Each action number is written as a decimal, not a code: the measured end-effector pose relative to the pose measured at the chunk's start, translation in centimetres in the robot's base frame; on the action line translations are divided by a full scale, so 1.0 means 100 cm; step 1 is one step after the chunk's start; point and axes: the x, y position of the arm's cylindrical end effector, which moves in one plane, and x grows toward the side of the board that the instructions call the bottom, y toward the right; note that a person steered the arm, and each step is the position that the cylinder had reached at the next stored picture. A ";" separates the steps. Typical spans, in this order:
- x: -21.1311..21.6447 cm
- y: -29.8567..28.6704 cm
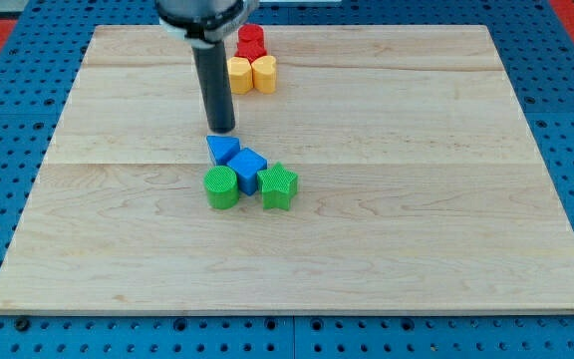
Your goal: Move the red circle to the top left of the board
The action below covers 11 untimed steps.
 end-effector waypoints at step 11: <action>-0.124 -0.185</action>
